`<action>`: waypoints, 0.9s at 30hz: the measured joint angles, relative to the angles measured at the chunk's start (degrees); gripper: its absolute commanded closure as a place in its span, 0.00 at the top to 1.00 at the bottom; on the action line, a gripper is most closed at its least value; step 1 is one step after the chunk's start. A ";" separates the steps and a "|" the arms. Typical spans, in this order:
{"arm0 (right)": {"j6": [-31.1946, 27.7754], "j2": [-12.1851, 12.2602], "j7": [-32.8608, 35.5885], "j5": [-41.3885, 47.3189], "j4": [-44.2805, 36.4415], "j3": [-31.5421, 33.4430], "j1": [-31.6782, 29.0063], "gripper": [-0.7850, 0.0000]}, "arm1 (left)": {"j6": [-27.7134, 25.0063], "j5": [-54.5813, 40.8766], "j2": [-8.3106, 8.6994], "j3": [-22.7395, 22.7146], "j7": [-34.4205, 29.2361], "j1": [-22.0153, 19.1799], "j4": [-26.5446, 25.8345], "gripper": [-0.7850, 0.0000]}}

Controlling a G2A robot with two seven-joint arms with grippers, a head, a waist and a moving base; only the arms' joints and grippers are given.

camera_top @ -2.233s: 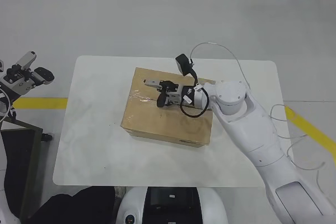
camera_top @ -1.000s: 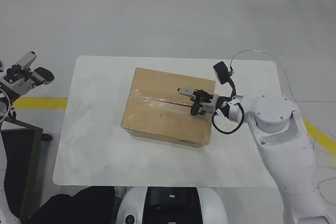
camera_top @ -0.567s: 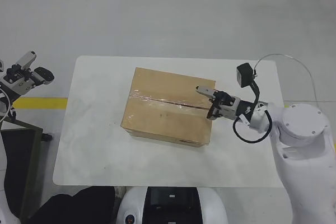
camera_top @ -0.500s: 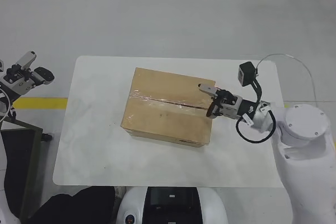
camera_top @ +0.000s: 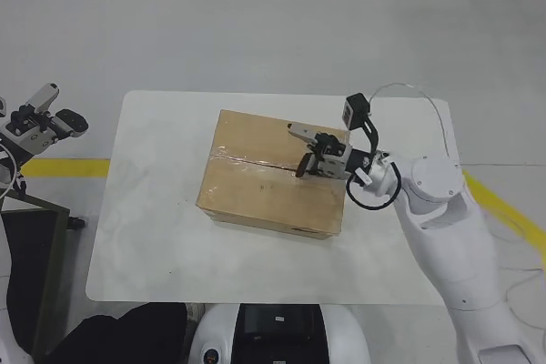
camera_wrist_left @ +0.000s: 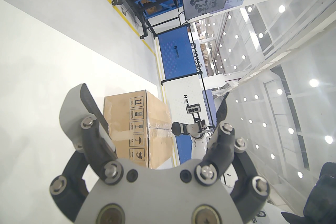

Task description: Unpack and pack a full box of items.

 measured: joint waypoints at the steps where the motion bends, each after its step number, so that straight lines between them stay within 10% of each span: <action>1: 0.09 -0.02 -0.03 0.05 0.86 -0.20 0.30 1.00 | 0.00 0.00 0.00 0.00 0.00 0.00 0.00 1.00; 27: 7.83 3.76 3.56 -9.47 -5.30 7.94 -6.53 1.00 | 0.00 0.00 0.00 0.00 0.00 0.00 0.00 1.00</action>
